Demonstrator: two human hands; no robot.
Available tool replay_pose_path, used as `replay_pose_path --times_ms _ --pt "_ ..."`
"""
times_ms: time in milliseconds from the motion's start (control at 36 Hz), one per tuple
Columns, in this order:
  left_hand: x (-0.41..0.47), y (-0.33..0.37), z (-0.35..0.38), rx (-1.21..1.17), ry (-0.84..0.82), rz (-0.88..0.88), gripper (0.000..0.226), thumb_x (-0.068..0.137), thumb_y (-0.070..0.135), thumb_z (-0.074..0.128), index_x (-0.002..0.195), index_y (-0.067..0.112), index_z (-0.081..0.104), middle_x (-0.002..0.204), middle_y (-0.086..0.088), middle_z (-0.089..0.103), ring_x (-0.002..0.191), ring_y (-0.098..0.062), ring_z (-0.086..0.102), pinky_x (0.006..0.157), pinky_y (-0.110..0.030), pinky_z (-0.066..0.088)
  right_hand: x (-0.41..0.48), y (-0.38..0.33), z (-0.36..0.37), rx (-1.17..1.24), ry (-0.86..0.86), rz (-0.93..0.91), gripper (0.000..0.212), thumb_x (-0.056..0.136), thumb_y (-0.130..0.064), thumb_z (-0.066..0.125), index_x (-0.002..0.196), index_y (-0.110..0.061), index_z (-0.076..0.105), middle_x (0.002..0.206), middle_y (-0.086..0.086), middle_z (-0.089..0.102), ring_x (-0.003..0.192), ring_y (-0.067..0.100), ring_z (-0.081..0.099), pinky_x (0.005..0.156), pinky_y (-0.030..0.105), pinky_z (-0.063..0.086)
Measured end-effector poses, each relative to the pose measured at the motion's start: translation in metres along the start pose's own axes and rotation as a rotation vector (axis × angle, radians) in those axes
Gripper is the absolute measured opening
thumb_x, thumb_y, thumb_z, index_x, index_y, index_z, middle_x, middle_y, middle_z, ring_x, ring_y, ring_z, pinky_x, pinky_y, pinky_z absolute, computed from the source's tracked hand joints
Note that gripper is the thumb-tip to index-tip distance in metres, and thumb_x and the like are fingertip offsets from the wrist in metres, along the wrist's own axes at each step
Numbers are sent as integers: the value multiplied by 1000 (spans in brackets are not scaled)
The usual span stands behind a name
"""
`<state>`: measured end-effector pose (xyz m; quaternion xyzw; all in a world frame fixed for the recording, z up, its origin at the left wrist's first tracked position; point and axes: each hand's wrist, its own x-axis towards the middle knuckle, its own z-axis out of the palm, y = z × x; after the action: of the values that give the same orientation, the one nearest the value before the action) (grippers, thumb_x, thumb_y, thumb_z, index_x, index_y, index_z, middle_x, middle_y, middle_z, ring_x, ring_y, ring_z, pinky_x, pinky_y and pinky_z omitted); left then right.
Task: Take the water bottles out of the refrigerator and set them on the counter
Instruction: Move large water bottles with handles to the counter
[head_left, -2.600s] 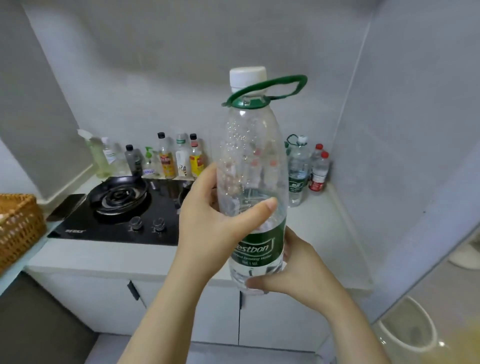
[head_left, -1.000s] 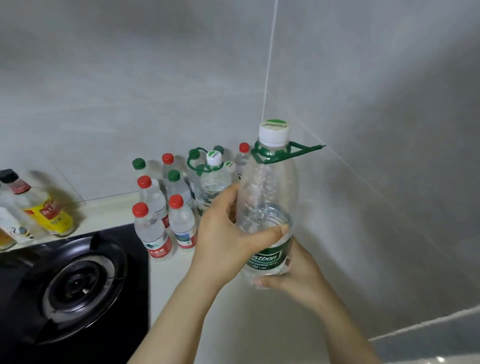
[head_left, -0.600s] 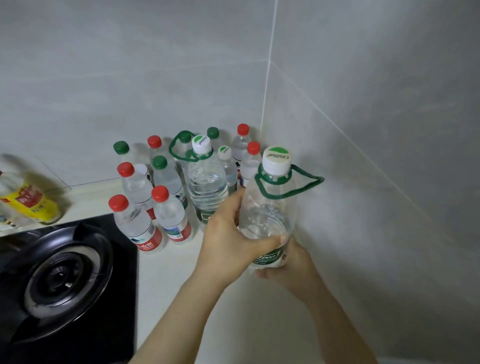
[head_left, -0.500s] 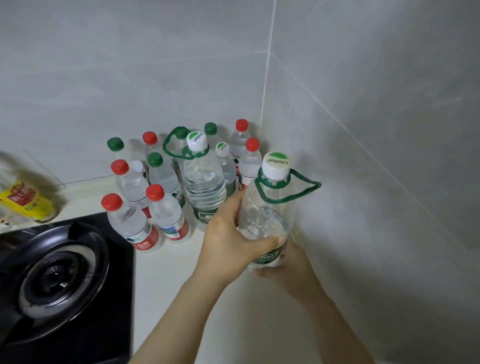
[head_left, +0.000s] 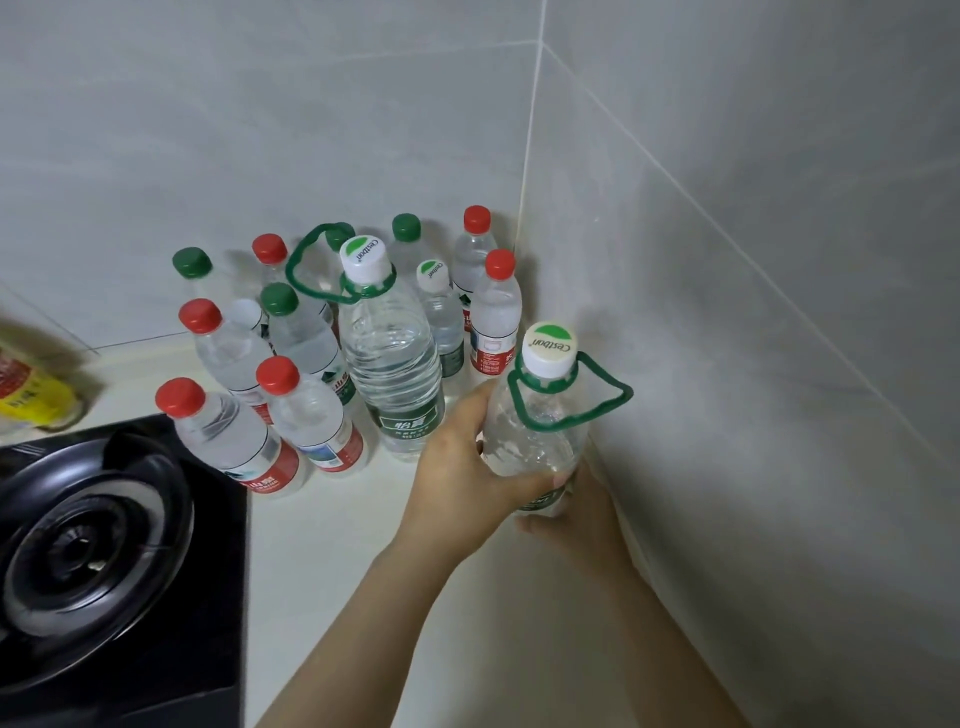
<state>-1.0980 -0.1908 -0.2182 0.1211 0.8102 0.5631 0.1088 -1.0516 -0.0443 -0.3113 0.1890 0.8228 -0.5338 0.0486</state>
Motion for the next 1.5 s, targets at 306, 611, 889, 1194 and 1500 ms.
replay_pose_path --times_ms 306,611,889,1194,1500 --pt "8 3 2 111 -55 49 83 61 29 87 133 39 47 118 21 62 109 -1 57 94 -19 47 4 8 -5 -88 7 -37 64 71 -16 83 117 -39 46 99 -28 60 90 -13 56 79 16 49" --pt "6 -1 -3 159 -107 2 99 62 33 86 144 45 31 130 23 55 118 3 52 99 -22 45 -11 -1 -10 -109 37 -84 55 75 -32 78 123 -38 53 108 -21 64 104 3 63 88 31 54" --pt "-29 -40 -31 325 -42 -178 61 83 23 73 138 24 46 131 9 57 109 -3 54 93 -16 42 -22 -21 -23 -82 122 -95 65 72 -26 82 128 -34 50 110 -23 62 102 0 60 84 18 50" --pt "-60 -78 -41 368 -9 -291 49 86 23 69 132 24 52 121 12 60 101 -3 55 89 -15 40 -11 -29 -14 -67 125 -144 68 77 -17 77 135 -34 46 118 -21 62 110 5 60 90 34 56" --pt "-61 -103 -35 377 -27 -309 50 87 26 67 134 23 51 123 9 61 101 -3 54 89 -15 41 -3 -22 -9 -93 139 -113 80 49 -35 80 120 -33 43 115 -9 50 105 19 61 83 46 58"
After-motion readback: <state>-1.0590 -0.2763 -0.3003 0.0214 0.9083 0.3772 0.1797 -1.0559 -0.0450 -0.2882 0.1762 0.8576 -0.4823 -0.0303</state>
